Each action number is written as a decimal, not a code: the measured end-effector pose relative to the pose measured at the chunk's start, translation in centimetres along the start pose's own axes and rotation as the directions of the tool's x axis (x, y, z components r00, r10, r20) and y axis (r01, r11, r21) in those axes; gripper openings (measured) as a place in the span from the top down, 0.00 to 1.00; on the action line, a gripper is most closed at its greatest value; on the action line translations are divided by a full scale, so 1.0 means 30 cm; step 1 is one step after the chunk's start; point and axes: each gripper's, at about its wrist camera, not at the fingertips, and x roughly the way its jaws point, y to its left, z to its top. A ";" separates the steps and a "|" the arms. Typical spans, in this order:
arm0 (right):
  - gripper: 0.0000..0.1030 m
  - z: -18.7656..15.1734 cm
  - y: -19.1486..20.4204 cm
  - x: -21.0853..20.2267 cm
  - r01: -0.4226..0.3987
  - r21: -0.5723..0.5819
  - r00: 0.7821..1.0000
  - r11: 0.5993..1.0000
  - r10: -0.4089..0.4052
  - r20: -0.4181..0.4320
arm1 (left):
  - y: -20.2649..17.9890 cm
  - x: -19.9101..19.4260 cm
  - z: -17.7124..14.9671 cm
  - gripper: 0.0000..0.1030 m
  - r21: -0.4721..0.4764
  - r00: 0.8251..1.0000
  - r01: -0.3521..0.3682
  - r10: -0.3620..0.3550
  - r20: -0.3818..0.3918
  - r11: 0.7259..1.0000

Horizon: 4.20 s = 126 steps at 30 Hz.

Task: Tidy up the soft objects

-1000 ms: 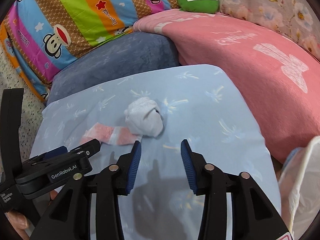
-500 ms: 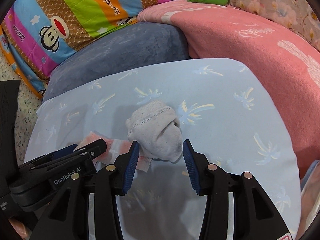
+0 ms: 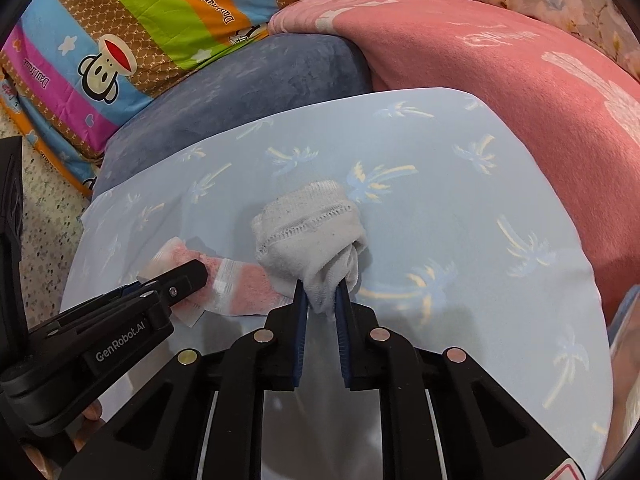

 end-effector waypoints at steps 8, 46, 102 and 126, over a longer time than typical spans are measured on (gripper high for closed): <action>0.89 -0.104 -0.078 -0.147 0.008 0.040 1.000 0.999 -0.009 0.018 | -0.105 -0.082 -0.082 0.79 0.067 1.000 0.021 -0.022 0.004 0.998; 0.90 -0.433 -0.629 -0.808 0.108 0.254 0.964 0.961 -0.163 0.208 | -0.769 -0.384 -0.366 0.79 0.360 0.981 0.158 -0.187 0.049 0.919; 0.87 -0.477 -0.941 -0.805 0.153 0.365 0.956 0.918 -0.232 0.182 | -1.054 -0.278 -0.432 0.43 0.443 0.986 0.134 -0.162 0.027 0.887; 0.59 -0.536 -0.805 -0.851 0.278 0.230 0.939 0.933 -0.315 0.140 | -0.914 -0.309 -0.499 0.23 0.413 0.993 0.038 -0.080 0.086 0.910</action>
